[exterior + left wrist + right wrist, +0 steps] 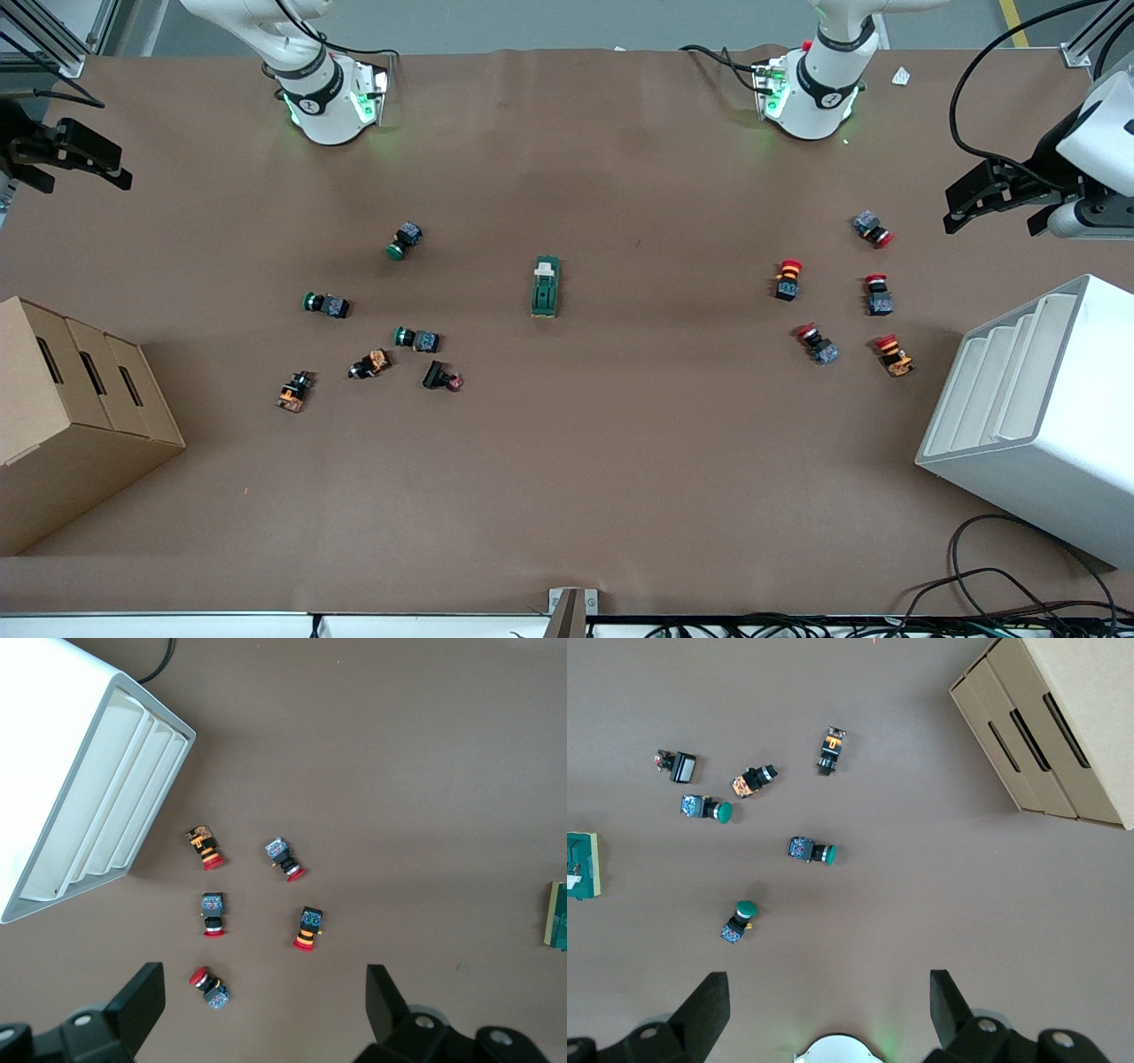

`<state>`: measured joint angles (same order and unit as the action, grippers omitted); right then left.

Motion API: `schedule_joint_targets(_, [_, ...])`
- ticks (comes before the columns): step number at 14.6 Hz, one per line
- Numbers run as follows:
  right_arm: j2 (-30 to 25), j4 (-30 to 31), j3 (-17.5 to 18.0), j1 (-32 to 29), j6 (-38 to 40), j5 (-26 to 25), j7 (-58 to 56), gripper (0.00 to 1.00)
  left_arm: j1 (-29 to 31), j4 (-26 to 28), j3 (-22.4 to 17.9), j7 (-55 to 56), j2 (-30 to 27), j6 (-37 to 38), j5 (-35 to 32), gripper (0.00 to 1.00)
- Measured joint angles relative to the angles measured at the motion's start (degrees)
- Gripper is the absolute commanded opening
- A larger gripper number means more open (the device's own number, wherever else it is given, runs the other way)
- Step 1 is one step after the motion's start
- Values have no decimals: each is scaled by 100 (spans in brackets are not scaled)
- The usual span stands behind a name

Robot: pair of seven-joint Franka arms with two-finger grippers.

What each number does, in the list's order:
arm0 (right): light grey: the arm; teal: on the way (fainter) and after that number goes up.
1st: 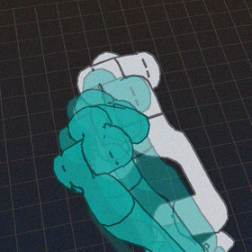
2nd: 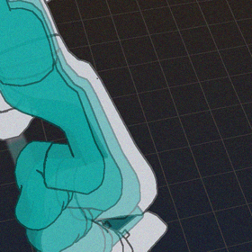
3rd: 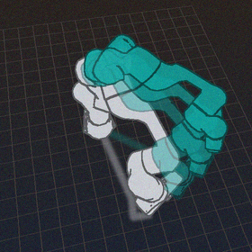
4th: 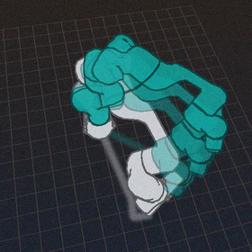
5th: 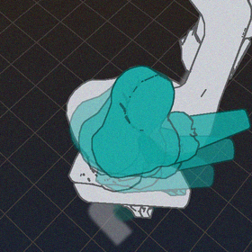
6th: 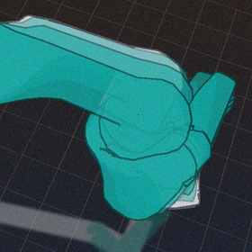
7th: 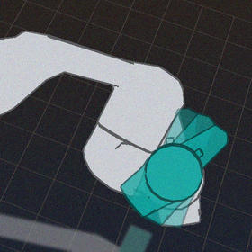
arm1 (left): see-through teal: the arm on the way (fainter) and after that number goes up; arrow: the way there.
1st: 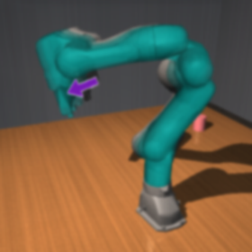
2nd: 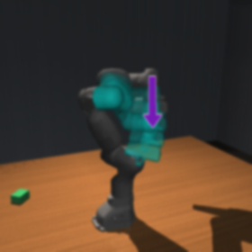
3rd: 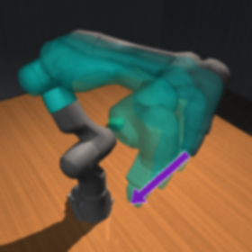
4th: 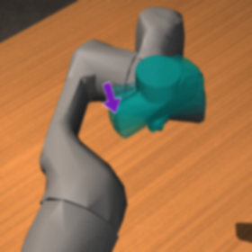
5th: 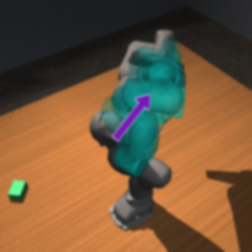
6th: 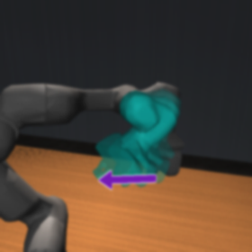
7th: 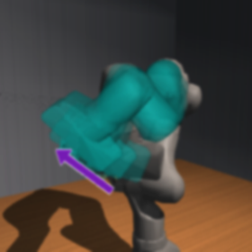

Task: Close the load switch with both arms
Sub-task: 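Move the left gripper from rest toward the green load switch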

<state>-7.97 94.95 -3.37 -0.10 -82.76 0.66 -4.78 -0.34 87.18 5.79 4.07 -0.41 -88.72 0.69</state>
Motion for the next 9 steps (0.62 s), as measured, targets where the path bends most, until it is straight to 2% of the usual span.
schedule_joint_targets(6, [0, -1, 4, 1, 0, 0, 0, 100, 40, -20, -12, -43, 7, 3, -3, 100])
schedule_joint_targets(9, [0, -6, 9, 5, 0, 2, 0, 100, -92, -2, 262, -52, 214, -93, 12, 100])
